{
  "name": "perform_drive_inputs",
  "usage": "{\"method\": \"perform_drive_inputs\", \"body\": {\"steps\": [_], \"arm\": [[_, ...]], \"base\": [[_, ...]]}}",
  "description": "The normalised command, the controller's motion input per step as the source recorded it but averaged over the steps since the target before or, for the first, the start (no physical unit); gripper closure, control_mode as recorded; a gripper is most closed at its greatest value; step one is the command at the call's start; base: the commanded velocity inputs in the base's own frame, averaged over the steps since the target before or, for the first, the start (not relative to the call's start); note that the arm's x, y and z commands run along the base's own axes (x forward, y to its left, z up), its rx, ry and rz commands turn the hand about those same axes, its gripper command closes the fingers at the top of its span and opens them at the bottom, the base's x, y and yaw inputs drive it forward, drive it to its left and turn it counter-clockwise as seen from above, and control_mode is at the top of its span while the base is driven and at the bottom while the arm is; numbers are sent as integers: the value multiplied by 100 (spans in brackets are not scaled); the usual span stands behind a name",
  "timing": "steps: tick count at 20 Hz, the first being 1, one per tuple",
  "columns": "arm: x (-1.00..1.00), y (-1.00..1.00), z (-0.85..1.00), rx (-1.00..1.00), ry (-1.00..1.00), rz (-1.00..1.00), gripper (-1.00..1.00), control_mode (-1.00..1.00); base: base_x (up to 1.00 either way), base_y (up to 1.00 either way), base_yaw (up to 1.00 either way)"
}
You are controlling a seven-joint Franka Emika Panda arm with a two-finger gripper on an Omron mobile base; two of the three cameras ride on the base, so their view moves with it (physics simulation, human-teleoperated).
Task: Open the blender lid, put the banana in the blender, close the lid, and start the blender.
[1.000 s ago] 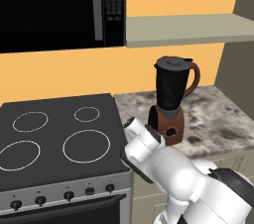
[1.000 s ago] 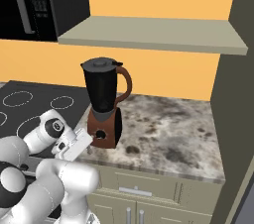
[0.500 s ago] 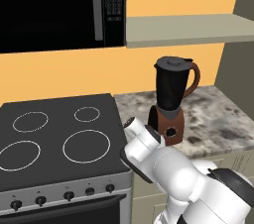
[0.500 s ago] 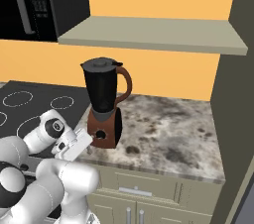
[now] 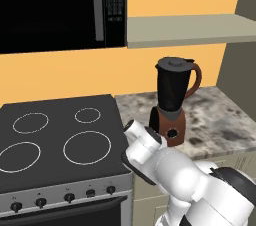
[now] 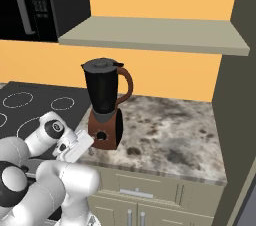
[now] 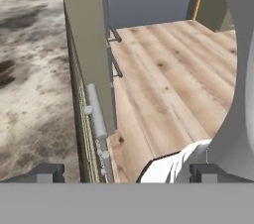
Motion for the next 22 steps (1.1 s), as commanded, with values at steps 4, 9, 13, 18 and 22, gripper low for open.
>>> {"method": "perform_drive_inputs", "body": {"steps": [4,9,13,18,22], "arm": [[35,-48,-60,3,-20,31,-100,-100],[16,-58,-72,7,-26,38,-100,-100],[0,-80,-59,12,-34,42,-100,-100],[1,-82,-46,10,-31,36,-100,-100],[0,-95,-67,9,-13,32,-100,-100]], "base": [[0,0,0],[0,0,0],[0,0,0],[0,0,0],[0,0,0]]}}
